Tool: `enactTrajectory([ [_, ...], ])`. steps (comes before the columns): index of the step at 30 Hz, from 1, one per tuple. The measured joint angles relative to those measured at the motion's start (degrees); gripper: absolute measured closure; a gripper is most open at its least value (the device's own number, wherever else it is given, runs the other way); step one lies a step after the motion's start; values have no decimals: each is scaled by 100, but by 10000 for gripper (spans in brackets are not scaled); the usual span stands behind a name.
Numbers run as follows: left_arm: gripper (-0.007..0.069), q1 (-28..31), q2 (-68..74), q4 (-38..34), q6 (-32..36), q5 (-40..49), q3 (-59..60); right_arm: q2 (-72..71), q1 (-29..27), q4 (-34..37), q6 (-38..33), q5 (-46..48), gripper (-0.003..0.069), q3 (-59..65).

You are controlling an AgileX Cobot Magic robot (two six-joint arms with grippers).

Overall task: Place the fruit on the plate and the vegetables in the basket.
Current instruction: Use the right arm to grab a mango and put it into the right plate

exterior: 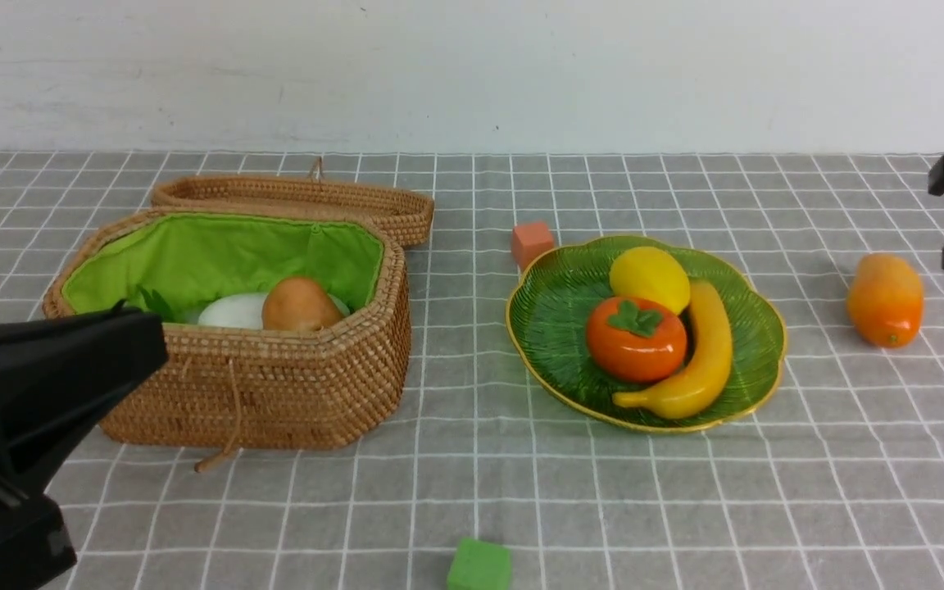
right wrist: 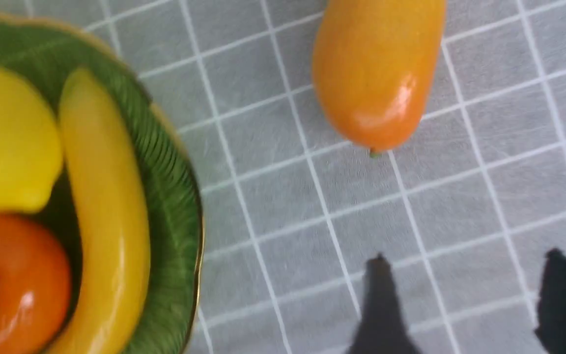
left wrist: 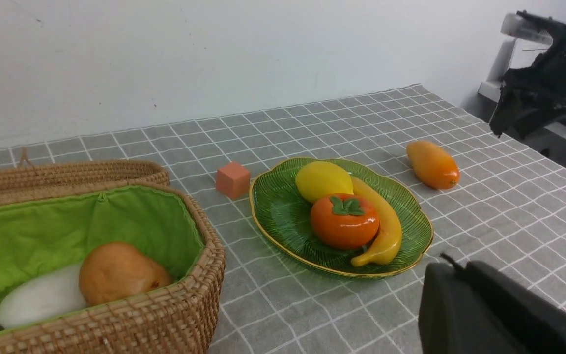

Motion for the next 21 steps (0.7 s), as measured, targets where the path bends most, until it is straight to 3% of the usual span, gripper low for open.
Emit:
enactTrajectory([
  [3, 599, 0, 0, -7, 0, 7, 0, 371, -136, 376, 20, -677, 23, 41],
  [6, 600, 0, 0, -7, 0, 17, 0, 735, -141, 491, 20, -1136, -15, -77],
  [15, 600, 0, 0, -18, 0, 87, 0, 2221, -141, 521, -74, -1442, 11, -1127],
  [21, 600, 0, 0, -24, 0, 319, 0, 2628, -141, 481, -209, -1198, 81, -1595],
])
